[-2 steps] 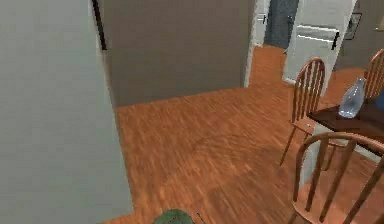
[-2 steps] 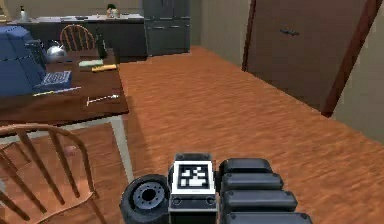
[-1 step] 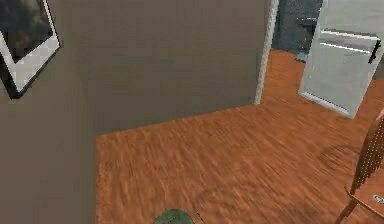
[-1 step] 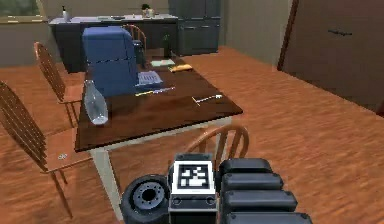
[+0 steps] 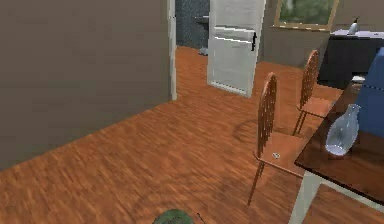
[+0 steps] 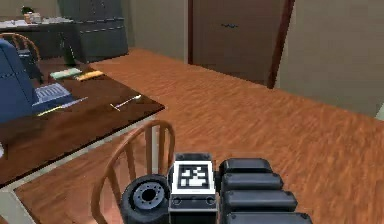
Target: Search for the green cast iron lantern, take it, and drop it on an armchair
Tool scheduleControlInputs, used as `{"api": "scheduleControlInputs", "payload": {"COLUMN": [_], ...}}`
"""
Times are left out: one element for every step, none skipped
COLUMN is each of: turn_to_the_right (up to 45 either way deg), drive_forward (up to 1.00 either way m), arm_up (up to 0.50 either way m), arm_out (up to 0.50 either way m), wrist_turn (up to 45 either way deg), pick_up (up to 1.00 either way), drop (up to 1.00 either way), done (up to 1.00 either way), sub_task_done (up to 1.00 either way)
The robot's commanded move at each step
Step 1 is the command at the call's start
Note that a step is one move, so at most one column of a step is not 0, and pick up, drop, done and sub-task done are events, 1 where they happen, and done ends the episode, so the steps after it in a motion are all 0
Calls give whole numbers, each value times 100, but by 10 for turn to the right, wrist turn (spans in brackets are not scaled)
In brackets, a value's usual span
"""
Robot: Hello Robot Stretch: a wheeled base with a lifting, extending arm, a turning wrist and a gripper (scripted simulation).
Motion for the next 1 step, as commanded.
{"api": "scheduleControlInputs", "payload": {"turn_to_the_right": [0], "drive_forward": [100], "arm_up": [0], "arm_out": [0], "wrist_turn": [0], "pick_up": [0], "drop": [0], "done": [0], "sub_task_done": [0]}}
